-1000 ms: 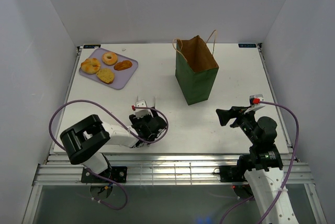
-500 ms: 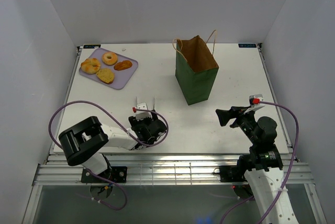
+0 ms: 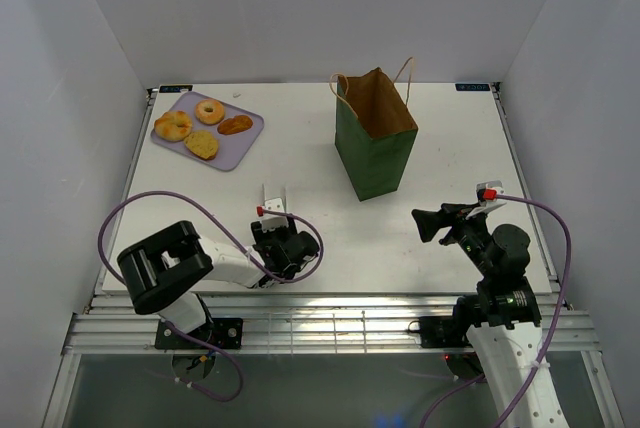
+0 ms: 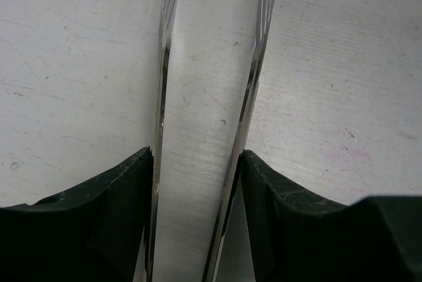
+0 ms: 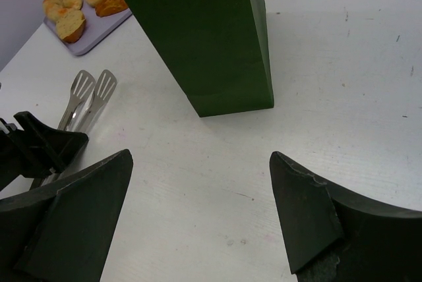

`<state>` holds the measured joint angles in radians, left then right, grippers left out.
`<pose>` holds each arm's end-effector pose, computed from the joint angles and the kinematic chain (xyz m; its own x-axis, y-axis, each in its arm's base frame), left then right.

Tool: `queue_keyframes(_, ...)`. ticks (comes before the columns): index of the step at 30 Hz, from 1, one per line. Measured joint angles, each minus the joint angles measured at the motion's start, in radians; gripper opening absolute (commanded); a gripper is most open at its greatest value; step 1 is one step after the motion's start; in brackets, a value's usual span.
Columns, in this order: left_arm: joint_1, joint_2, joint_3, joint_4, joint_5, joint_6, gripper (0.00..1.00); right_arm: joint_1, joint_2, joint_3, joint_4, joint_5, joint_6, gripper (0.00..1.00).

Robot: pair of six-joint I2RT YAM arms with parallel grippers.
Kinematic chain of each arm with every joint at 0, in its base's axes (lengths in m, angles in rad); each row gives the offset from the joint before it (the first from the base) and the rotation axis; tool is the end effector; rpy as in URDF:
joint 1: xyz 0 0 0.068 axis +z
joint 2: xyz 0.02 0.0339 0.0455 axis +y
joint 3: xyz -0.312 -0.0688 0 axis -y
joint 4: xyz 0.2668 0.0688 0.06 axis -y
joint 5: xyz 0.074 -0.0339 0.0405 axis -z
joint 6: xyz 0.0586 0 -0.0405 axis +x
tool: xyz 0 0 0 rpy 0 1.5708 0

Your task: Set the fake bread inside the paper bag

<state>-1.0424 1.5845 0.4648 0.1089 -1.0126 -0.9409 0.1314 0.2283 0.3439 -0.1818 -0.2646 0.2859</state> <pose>0.1692 -0.1912 0.1225 -0.4377 -0.0992 -0.8936 -0.2095 0.9778 -0.0059 0.1016 0.0289 0.2658 -0.1715 0.2519 -0.9524 -0.3510 0.8877 0.2980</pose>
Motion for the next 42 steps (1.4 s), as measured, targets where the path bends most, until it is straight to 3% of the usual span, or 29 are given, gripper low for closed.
queue_keyframes(8, 0.011, -0.058, -0.004, -0.019, 0.051, 0.018, 0.55, 0.000, -0.001, 0.004, -0.004, 0.000, -0.001, 0.90)
queue_keyframes(17, 0.059, -0.384, -0.045, -0.169, 0.523, 0.092, 0.53, 0.000, 0.003, 0.042, -0.009, -0.002, -0.003, 0.90)
queue_keyframes(23, 0.165, -0.589, -0.029, -0.260, 0.730, 0.164, 0.53, 0.000, 0.011, 0.053, -0.011, -0.008, -0.001, 0.90)
queue_keyframes(34, 0.346, -0.636, 0.092, -0.335, 1.095, 0.272, 0.56, 0.000, 0.065, 0.065, -0.019, -0.029, 0.000, 0.90)
queue_keyframes(42, 0.547, -0.608, 0.161, -0.270, 1.432, 0.296, 0.58, 0.000, 0.187, 0.130, -0.042, -0.082, 0.004, 0.90)
